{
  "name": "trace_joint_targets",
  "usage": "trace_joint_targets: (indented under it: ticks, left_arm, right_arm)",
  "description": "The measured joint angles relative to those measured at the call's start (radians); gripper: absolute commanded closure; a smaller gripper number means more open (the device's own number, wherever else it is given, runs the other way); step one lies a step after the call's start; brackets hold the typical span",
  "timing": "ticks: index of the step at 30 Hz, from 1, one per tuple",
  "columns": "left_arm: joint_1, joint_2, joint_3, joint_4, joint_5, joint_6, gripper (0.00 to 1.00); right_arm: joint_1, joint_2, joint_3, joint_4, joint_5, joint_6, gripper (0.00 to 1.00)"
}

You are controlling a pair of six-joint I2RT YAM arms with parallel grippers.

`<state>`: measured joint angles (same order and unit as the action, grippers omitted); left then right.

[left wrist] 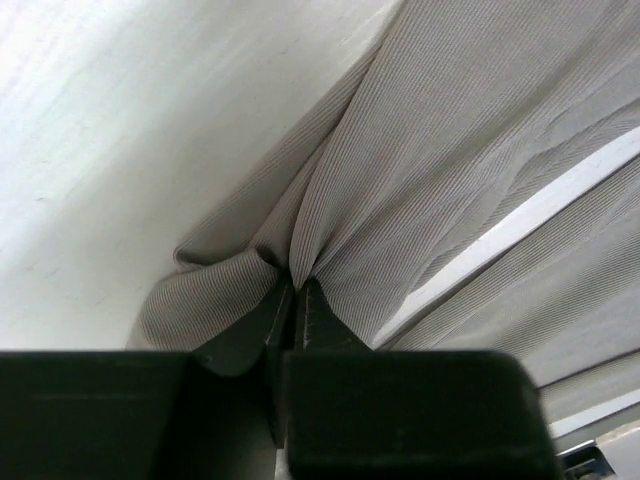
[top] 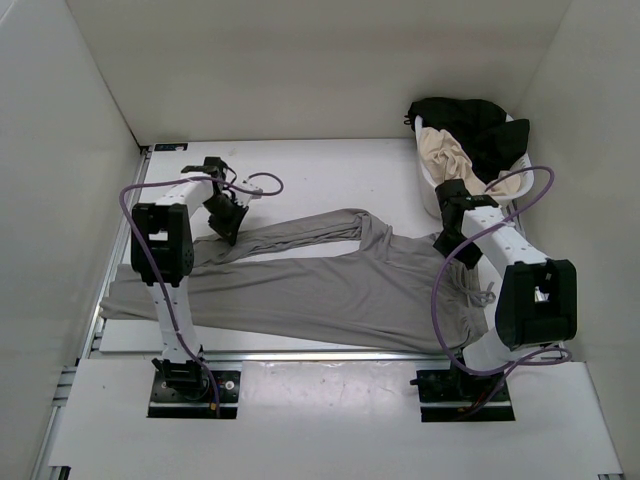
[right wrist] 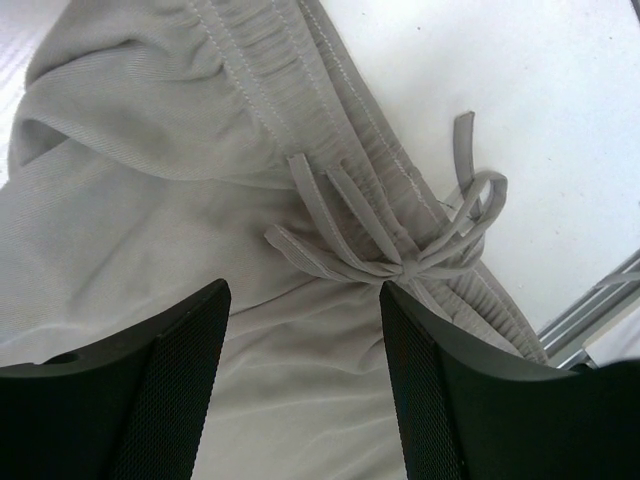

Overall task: Fold and stack the trousers
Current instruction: Flatten the trousers out

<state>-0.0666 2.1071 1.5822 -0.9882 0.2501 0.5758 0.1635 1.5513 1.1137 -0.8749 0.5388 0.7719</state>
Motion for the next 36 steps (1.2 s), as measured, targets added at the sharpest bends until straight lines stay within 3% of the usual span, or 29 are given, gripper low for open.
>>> trace_joint_targets:
  ticks: [1, 2, 6, 9, 13, 14, 15, 16, 17, 19, 20, 21, 24, 26, 29, 31, 33, 35, 36]
  left_arm:
    - [0.000, -0.004, 0.000, 0.003, -0.006, 0.000, 0.72]
    - [0.000, -0.011, -0.002, 0.006, -0.011, -0.001, 0.52]
    - [0.000, -0.048, -0.009, 0.016, -0.021, 0.002, 0.44]
    - [0.000, -0.072, -0.019, 0.025, -0.032, 0.002, 0.44]
    - [0.000, -0.081, -0.043, 0.041, -0.054, 0.001, 0.59]
    - [0.000, -0.081, -0.051, 0.044, -0.058, 0.003, 0.77]
    - [0.000, -0.081, -0.059, 0.045, -0.064, 0.003, 0.86]
    - [0.000, -0.081, -0.065, 0.048, -0.070, -0.002, 0.86]
    - [0.000, -0.081, -0.070, 0.048, -0.074, 0.000, 0.86]
    - [0.000, -0.082, -0.080, 0.053, -0.082, 0.001, 0.86]
    - [0.000, -0.082, -0.085, 0.055, -0.084, 0.000, 0.86]
    - [0.001, -0.082, -0.090, 0.056, -0.087, -0.001, 0.86]
    - [0.006, -0.085, -0.092, 0.056, -0.092, -0.002, 0.86]
    - [0.011, -0.095, -0.092, 0.057, -0.098, -0.005, 0.86]
    - [0.018, -0.116, -0.077, 0.045, -0.106, -0.005, 0.56]
    - [0.023, -0.126, -0.061, 0.038, -0.112, -0.008, 0.52]
    - [0.027, -0.136, -0.059, 0.035, -0.116, -0.013, 0.60]
    - [0.034, -0.140, -0.065, 0.026, -0.123, -0.013, 0.86]
    - [0.038, -0.140, -0.070, 0.024, -0.127, -0.015, 0.86]
  right_arm:
    - [0.000, 0.000, 0.000, 0.005, 0.000, 0.002, 0.33]
    - [0.000, 0.000, 0.000, 0.011, -0.002, 0.003, 0.31]
    - [-0.003, 0.000, 0.000, 0.033, -0.007, 0.008, 0.28]
    - [-0.017, 0.016, 0.003, 0.057, -0.009, 0.016, 0.28]
    - [-0.048, 0.098, 0.017, 0.092, -0.014, 0.033, 0.23]
    - [-0.054, 0.125, 0.023, 0.101, -0.016, 0.034, 0.22]
    - [-0.059, 0.151, 0.028, 0.111, -0.019, 0.035, 0.22]
    - [-0.063, 0.178, 0.034, 0.120, -0.019, 0.037, 0.22]
    - [-0.063, 0.203, 0.040, 0.124, -0.023, 0.041, 0.25]
    - [-0.063, 0.247, 0.046, 0.132, -0.030, 0.057, 0.43]
    - [-0.063, 0.261, 0.045, 0.133, -0.035, 0.066, 0.54]
    - [-0.063, 0.264, 0.045, 0.140, -0.040, 0.074, 0.77]
    - [-0.064, 0.260, 0.023, 0.160, -0.052, 0.110, 0.99]
    - [-0.066, 0.248, 0.008, 0.169, -0.056, 0.126, 1.00]
    - [-0.066, 0.233, -0.008, 0.172, -0.059, 0.139, 1.00]
    - [-0.066, 0.213, -0.031, 0.175, -0.065, 0.142, 1.00]
    - [-0.066, 0.180, -0.064, 0.174, -0.071, 0.143, 1.00]
    - [-0.066, 0.149, -0.087, 0.169, -0.075, 0.145, 1.00]
    - [-0.066, 0.132, -0.096, 0.170, -0.075, 0.145, 1.00]
